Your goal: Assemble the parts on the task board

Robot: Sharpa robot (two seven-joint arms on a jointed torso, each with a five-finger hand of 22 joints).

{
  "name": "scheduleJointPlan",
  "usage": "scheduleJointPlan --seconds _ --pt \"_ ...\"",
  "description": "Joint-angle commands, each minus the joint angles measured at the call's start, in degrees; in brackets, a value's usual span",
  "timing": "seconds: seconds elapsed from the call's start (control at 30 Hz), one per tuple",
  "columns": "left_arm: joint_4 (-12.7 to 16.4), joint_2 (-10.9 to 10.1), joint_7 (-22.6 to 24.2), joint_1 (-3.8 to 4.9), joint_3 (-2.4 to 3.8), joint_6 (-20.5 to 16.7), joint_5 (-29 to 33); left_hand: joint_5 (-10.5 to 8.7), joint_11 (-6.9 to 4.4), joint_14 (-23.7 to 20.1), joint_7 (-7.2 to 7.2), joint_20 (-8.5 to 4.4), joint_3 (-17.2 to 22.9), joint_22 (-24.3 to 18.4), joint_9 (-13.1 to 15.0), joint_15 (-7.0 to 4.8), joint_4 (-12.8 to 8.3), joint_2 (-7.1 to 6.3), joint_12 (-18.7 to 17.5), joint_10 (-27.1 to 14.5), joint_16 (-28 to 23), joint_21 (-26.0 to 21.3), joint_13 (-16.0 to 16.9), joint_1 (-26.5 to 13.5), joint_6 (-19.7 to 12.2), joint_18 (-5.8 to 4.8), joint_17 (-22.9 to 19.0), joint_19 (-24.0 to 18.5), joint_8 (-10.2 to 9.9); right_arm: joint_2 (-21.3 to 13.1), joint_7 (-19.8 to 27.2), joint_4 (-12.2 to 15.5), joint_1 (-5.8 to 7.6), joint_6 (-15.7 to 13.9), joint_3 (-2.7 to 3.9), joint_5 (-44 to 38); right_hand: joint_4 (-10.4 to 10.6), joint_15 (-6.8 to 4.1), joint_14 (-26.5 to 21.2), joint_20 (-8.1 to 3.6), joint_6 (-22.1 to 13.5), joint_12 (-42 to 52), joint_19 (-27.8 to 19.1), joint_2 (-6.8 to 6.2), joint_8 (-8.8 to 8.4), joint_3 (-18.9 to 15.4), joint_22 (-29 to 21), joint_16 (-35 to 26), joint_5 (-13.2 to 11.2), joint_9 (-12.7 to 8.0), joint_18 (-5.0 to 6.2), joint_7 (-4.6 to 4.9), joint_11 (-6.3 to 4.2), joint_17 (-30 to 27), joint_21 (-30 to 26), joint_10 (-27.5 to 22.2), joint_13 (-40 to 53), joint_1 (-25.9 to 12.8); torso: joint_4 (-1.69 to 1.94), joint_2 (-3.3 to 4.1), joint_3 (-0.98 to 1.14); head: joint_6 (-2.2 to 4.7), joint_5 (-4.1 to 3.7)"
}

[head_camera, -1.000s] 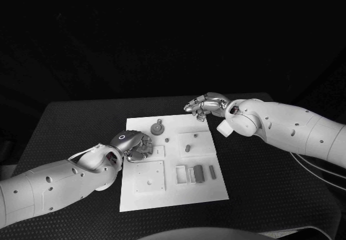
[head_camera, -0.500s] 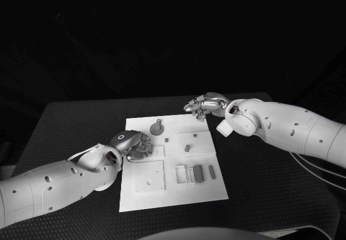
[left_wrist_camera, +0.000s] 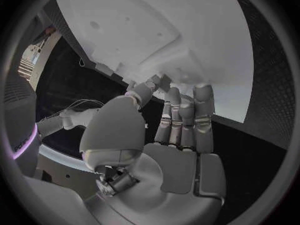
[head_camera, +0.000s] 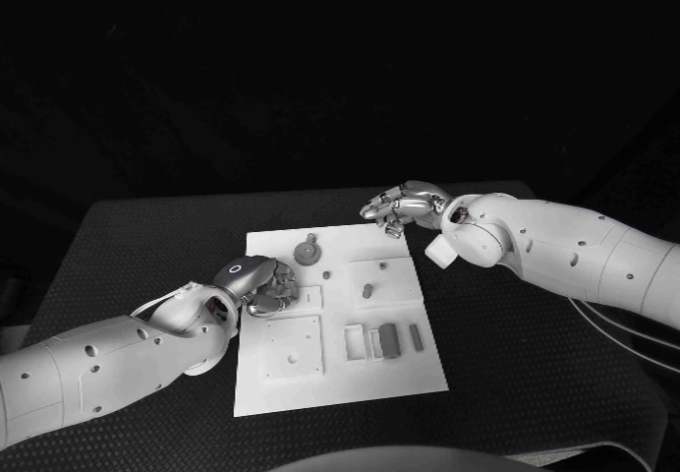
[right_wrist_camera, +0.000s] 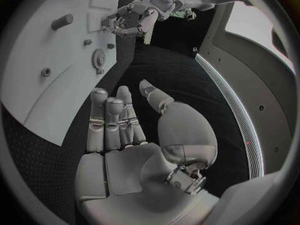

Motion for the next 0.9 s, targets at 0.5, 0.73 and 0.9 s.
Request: scheduleJointPlan --seconds 0.5,0.73,0.9 --pt "0.0 -0.6 -0.8 -0.31 -0.25 5.0 1.8 0.18 0.68 0.4 0.77 -0.05 0.8 1.2 -0.3 0.26 1.2 2.10 0.2 -0.6 0.3 0.4 -0.1 0.3 -1.1 5.30 0.1 -0.1 -0.4 -0.1 0.5 0.1 -0.10 0.4 0.01 -0.1 0.4 0.05 -0.2 -0.14 0.1 0.4 0.1 -0.01 -0.33 0.0 0.9 -0.3 0.2 -0.1 1.15 0.46 0.32 -0.1 -0.4 -0.2 -0.1 -0.8 0.04 -0.01 -0.04 -0.11 -0.07" --pt "0.0 -0.6 -0.4 -0.31 -0.25 5.0 2.2 0.18 0.74 0.4 0.84 0.00 0.8 1.2 -0.3 0.32 1.2 2.36 0.2 -0.7 0.4 0.5 -0.1 0.3 -1.3 5.35 0.1 -0.1 -0.6 -0.1 0.5 0.1 -0.11 0.4 0.01 -0.1 0.4 0.05 -0.2 -0.14 0.1 0.4 0.1 -0.02 -0.33 0.0 0.9 -0.2 0.2 -0.1 1.15 0.46 0.32 -0.1 -0.4 -0.2 -0.1 -0.8 0.05 -0.01 -0.03 -0.12 -0.07" --pt "0.1 -0.6 0.0 -0.31 -0.25 4.8 2.4 0.18 0.78 0.4 0.89 0.05 0.9 1.2 -0.4 0.35 1.2 2.67 0.3 -0.7 0.4 0.5 -0.1 0.4 -1.4 5.40 0.1 -0.2 -0.6 -0.1 0.5 0.1 -0.12 0.4 0.01 -0.1 0.4 0.05 -0.2 -0.15 0.1 0.4 0.1 -0.02 -0.33 0.0 0.9 -0.3 0.2 -0.1 1.15 0.46 0.32 -0.1 -0.4 -0.2 -0.1 -0.8 0.02 -0.02 -0.03 -0.09 -0.06"
